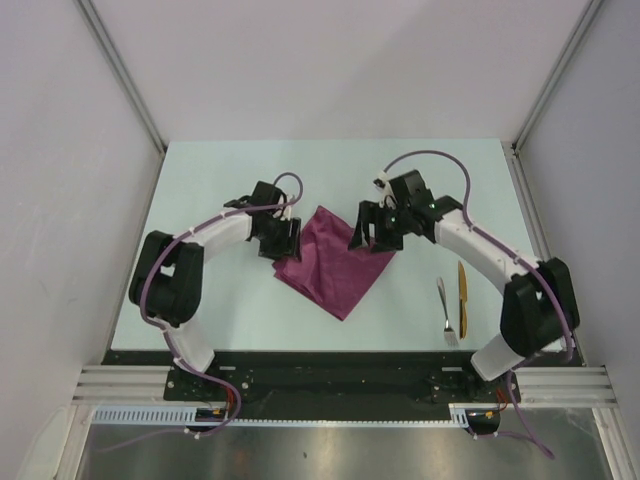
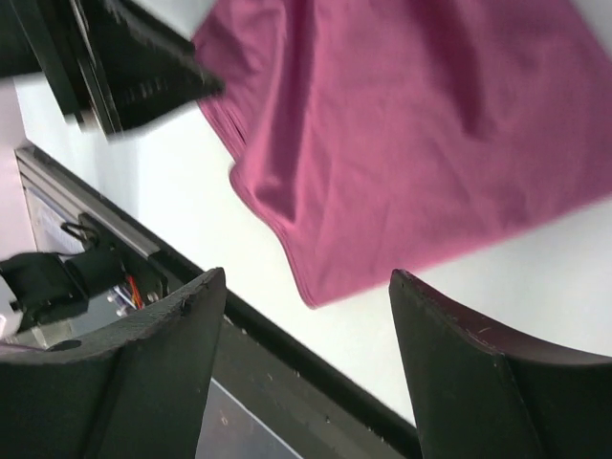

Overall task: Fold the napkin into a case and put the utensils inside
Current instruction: Smooth out the square-folded napkin at the center of the board, then rotate the square-folded napkin at the center of the board.

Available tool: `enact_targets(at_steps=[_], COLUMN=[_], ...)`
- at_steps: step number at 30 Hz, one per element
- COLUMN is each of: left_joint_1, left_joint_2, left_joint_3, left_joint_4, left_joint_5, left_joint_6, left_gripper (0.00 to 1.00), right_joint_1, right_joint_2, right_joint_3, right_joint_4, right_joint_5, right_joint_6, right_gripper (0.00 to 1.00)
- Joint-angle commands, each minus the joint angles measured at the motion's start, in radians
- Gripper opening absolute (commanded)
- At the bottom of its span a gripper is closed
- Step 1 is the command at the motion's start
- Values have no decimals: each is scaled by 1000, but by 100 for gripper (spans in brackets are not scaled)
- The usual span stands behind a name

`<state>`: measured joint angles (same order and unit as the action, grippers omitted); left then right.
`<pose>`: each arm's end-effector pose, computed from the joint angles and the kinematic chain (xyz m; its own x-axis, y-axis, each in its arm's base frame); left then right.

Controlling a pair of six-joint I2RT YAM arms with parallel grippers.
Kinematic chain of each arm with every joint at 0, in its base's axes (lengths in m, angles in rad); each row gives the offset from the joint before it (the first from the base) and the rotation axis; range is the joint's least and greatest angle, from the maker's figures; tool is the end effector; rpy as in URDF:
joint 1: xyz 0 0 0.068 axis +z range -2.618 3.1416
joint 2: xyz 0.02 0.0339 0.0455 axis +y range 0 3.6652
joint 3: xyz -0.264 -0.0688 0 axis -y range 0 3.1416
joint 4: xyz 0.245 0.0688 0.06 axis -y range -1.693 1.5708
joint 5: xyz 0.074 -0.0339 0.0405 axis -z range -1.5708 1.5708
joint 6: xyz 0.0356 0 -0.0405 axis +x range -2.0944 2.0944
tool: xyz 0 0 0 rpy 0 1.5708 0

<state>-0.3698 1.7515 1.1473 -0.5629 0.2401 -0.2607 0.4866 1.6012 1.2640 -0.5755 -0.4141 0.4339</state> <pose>0.3194 -0.1329 0.1835 -0.9414 0.0964 -0.3232 0.2023 0.9281 -0.3125 0.2976 0.1737 0.2686 -0.9060 -0.0439 -0.4211 -0.2918 0.7854 0.5460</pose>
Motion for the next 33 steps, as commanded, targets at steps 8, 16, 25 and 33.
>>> enact_targets(at_steps=[8, 16, 25, 33], left_joint_1=[8, 6, 3, 3], left_joint_2=[62, 79, -151, -256], left_joint_3=[123, 192, 95, 94], left_joint_4=[-117, -180, -143, -121], left_joint_5=[-188, -306, -295, -282], left_joint_6=[87, 77, 69, 58], left_gripper=[0, 40, 70, 70], right_joint_1=[-43, -172, -220, -212], right_joint_2=[-193, -111, 34, 117], right_joint_3=[-320, -471, -457, -469], right_joint_4=[117, 408, 565, 644], right_joint_5=[64, 63, 27, 72], right_joint_6=[109, 256, 244, 325], right_gripper=[74, 73, 54, 36])
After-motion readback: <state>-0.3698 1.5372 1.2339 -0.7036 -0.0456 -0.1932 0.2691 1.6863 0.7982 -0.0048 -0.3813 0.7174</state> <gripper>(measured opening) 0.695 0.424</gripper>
